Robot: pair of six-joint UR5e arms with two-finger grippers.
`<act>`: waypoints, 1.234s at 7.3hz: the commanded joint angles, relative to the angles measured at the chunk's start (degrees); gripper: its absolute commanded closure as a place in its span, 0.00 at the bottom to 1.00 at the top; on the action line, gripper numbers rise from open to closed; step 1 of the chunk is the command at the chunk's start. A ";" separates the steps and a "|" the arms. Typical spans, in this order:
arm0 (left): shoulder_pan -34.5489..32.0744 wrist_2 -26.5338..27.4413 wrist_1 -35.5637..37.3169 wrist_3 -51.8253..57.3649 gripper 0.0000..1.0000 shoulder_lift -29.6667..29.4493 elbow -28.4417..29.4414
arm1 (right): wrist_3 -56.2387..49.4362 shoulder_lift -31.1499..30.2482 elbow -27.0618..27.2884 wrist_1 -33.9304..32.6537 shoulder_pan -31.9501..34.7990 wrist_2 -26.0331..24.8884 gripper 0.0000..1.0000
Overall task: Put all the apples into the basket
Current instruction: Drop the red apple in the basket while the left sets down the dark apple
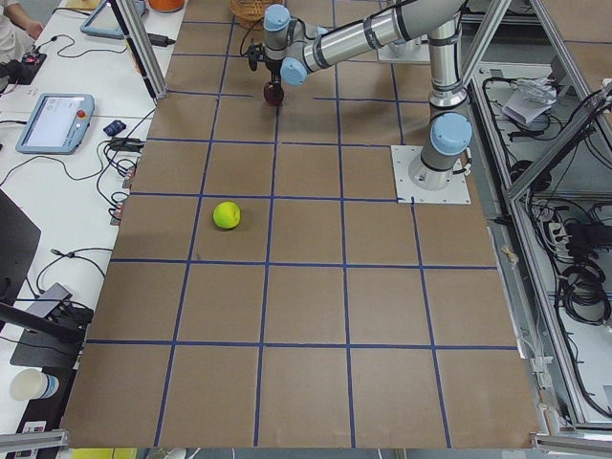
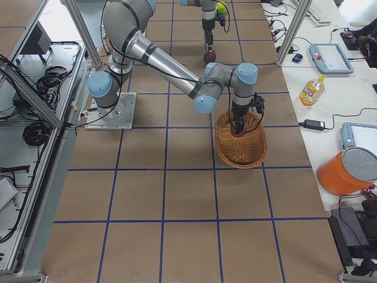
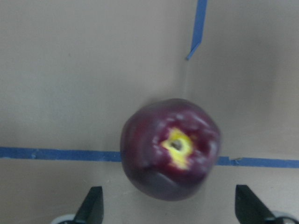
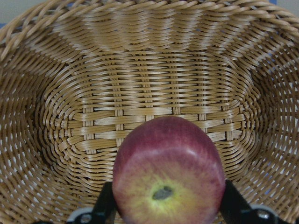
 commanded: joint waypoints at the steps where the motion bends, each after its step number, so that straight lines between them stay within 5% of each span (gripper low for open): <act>1: 12.03 0.36 -15.64 17.00 0.00 5.54 5.36 | 0.23 2.57 0.19 -2.98 -0.16 0.39 1.00; 2: 19.05 0.62 -20.41 25.36 0.00 6.34 7.56 | 0.32 3.10 0.19 -3.25 -0.16 2.40 0.74; 3: 24.08 0.71 -21.33 33.62 0.00 5.91 8.98 | 0.76 3.54 0.28 -3.25 -0.16 6.51 0.07; 5: 29.38 8.76 -20.81 42.98 0.00 2.24 15.89 | 0.85 2.93 0.19 -2.29 -0.16 6.55 0.00; 7: 30.01 8.97 -20.72 43.37 0.00 -5.56 20.58 | 1.20 -0.74 0.28 -0.20 1.58 6.98 0.00; 9: 34.56 10.73 -20.46 49.40 0.00 -9.89 23.73 | 12.21 -3.83 -0.25 4.39 10.51 6.38 0.00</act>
